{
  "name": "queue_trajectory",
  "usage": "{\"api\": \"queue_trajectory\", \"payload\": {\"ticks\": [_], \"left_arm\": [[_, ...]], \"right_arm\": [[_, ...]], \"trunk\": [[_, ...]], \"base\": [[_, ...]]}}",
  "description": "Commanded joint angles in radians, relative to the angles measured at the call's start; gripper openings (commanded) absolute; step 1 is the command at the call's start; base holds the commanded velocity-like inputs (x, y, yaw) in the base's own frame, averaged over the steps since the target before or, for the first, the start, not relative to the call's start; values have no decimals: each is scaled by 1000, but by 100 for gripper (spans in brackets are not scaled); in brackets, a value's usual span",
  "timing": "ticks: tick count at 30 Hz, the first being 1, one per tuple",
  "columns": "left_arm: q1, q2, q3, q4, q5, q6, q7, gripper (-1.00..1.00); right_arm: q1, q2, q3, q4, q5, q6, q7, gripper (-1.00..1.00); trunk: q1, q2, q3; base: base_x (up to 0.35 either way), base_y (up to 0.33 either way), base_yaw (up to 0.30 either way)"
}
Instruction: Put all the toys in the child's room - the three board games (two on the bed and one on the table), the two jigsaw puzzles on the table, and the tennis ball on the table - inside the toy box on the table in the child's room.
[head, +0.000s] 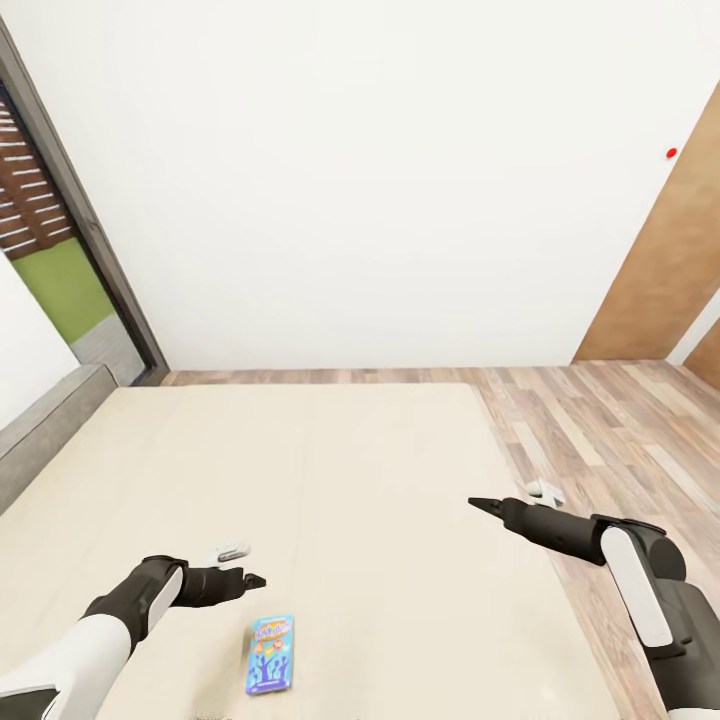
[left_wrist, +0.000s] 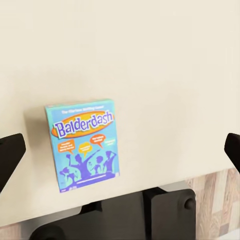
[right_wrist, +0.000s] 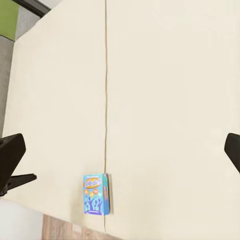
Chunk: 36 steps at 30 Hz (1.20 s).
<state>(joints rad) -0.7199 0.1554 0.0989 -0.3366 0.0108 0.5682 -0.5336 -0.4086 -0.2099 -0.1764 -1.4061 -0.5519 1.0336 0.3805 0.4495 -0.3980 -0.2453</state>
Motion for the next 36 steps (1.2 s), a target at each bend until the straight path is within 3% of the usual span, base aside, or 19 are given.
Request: {"api": "queue_trajectory", "payload": {"ticks": [1,18,36], "left_arm": [[-1,0,6,-1,1,9,-2,100],[-1,-6,6,-2,1,5,0,100],[-1,-6,7,-2,-1,-42,4,100]], "right_arm": [[-1,0,-1,0,9,4,10,100],[-1,1,-8,1,9,2,15,100],[-1,1,-8,3,9,2,15,100]], "trunk": [[1,-2,-4],[1,-2,-32],[1,-2,-61]], "base": [[0,0,0],[0,0,0],[0,0,0]]}}
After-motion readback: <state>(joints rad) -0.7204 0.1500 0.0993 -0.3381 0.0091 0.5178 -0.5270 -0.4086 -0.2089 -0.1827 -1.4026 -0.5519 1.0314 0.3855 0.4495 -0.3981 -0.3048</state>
